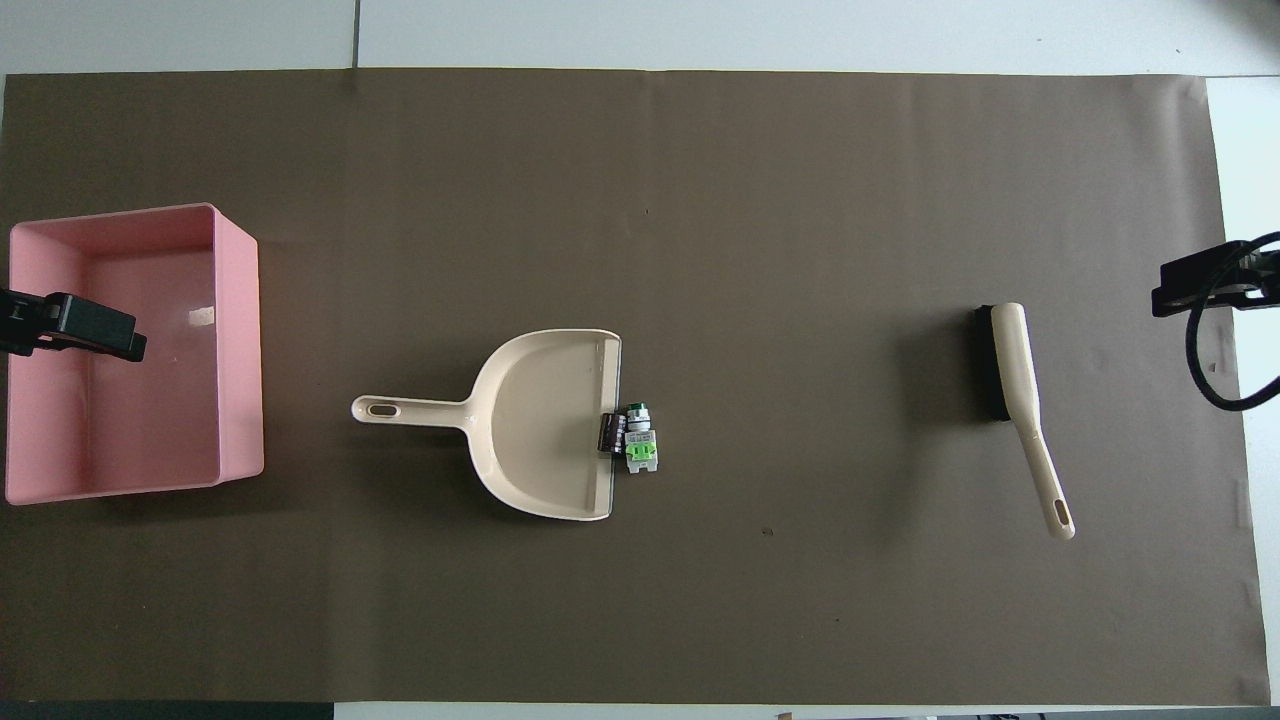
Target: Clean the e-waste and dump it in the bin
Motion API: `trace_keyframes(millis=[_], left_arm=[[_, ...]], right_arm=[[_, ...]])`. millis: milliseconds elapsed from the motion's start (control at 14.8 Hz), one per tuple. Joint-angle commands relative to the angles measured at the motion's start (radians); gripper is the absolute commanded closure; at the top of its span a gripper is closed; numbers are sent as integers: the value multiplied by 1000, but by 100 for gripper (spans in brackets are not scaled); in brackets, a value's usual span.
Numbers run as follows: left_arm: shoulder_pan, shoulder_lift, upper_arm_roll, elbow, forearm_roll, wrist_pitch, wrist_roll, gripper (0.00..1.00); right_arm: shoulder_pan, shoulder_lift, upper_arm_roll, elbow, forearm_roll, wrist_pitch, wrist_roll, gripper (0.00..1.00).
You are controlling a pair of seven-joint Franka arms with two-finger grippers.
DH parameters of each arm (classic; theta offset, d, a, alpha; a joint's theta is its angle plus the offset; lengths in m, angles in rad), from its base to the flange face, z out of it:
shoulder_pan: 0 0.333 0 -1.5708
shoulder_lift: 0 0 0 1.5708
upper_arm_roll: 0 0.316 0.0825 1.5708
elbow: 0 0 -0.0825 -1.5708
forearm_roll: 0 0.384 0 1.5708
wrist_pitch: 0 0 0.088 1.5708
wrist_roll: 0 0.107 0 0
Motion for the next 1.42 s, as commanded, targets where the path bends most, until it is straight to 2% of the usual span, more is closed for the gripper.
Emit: trace_keyframes(millis=[0, 542, 813, 948, 1151, 1219, 1355], left_arm=[[2, -1, 0, 2, 16, -16, -1, 1], [2, -1, 0, 7, 16, -18, -4, 1], [3, 0, 1, 6, 16, -45, -12, 1], [2, 2, 0, 9, 16, -35, -41, 1], [-12, 0, -11, 4, 31, -9, 44, 1], [-14, 0, -14, 4, 31, -6, 102, 2], [-38, 5, -17, -2, 31, 30, 202, 2]], right_arm=[[-7, -15, 4, -20, -1, 3, -35, 0], [-7, -17, 4, -22, -2, -8, -40, 0], [-9, -40, 4, -67, -2, -6, -73, 0], [-7, -108, 4, -219, -1, 88, -77, 0], [-10, -224, 3, -499, 1, 286, -86, 0], [-10, -251, 3, -567, 1, 331, -90, 0], [-21, -256, -5, -633, 1, 376, -113, 0]])
